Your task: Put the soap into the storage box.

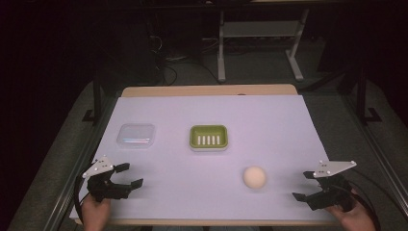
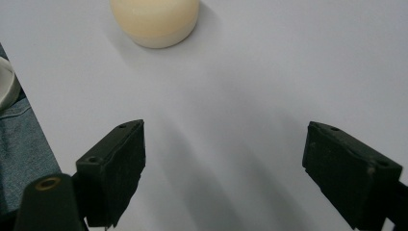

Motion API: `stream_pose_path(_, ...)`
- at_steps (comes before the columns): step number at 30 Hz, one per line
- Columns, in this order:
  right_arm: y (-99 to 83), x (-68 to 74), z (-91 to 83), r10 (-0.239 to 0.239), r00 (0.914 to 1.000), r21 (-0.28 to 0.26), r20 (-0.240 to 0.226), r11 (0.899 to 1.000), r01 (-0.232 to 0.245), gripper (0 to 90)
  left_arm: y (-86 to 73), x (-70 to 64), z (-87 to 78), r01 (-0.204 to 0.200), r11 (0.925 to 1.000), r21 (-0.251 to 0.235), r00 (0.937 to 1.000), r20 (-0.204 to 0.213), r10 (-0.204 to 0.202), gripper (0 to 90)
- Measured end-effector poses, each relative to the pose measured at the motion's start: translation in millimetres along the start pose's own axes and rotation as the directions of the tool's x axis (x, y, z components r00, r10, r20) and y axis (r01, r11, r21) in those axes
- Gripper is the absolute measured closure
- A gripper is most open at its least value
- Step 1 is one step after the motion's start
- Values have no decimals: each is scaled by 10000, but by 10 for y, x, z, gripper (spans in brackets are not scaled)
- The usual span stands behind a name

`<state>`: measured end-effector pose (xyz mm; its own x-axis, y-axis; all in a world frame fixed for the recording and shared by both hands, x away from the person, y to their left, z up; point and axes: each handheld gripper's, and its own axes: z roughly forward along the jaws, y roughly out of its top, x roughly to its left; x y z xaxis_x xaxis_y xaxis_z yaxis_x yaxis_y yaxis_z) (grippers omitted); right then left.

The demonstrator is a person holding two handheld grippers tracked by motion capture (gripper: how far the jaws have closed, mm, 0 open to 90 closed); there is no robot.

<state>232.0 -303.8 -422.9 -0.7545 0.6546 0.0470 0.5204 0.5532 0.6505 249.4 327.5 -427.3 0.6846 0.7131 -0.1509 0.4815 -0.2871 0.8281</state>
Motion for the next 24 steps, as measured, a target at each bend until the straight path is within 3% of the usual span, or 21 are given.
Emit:
stream_pose_path(5,20,15,-11,-75,10000,-76,-16,9999,75,150,4,-12,1,-150,9999,40,9999,50,150,130)
stream_pose_path(24,230,61,70,-680,9966,134,-459,9976,687,182,-1,-15,-16,-64,9999,-89,10000,44,64,130)
